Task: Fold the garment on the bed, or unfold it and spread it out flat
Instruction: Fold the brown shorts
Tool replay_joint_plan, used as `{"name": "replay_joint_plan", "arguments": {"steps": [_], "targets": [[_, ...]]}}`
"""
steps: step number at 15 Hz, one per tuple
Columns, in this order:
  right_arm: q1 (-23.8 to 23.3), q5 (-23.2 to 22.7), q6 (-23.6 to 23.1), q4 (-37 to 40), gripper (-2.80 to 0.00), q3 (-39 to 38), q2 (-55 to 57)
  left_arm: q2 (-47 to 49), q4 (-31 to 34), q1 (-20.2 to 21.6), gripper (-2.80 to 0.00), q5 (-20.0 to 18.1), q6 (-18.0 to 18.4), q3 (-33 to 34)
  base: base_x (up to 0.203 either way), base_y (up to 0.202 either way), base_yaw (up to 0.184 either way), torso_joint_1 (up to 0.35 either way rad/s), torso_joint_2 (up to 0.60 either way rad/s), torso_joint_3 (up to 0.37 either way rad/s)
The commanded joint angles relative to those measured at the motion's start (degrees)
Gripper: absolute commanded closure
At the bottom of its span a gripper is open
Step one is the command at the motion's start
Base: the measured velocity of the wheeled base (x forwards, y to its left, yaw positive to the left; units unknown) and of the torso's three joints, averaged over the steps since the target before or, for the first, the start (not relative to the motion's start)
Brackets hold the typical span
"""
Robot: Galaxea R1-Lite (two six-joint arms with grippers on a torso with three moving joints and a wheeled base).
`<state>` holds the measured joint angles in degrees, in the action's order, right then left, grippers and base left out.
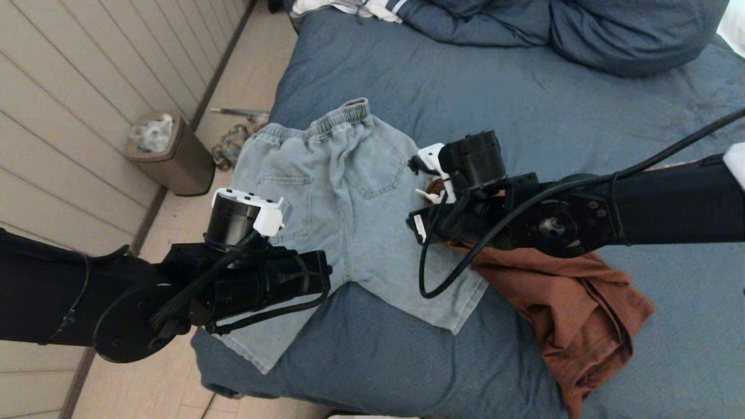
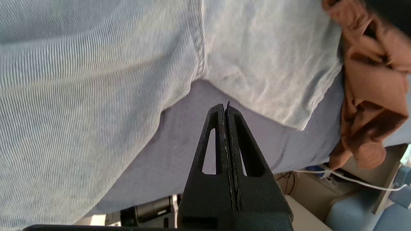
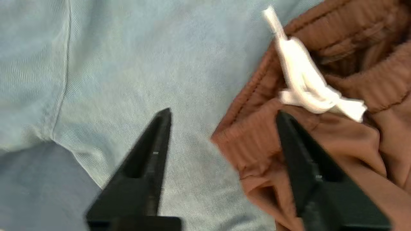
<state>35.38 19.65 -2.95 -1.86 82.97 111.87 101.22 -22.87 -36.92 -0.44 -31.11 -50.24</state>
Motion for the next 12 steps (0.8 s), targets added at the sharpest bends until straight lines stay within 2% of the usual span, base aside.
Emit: {"name": "replay_joint_plan", "arguments": {"steps": [1, 6, 12], "targets": [[1.32, 5.56, -2.87, -1.11, -2.80, -0.99, 1.40, 0.12, -0.16, -0.08, 0.00, -0.18, -0.18, 0.59, 0.000, 0.000, 0.000, 0.000, 0.00, 0.000], [1.51, 9.67, -11.48, -8.64, -2.80, -6.07, -0.30, 0.65, -0.13, -0.37, 0.00, -0.40, -0.09, 0.86, 0.000, 0.000, 0.000, 0.000, 0.00, 0.000], [2.62, 11.90, -14.82, -12.67, -2.80, -12.94, -0.64, 2.46, -0.16, -1.90, 0.00, -0.24, -0.28, 1.02, 0.000, 0.000, 0.000, 0.000, 0.00, 0.000]]}}
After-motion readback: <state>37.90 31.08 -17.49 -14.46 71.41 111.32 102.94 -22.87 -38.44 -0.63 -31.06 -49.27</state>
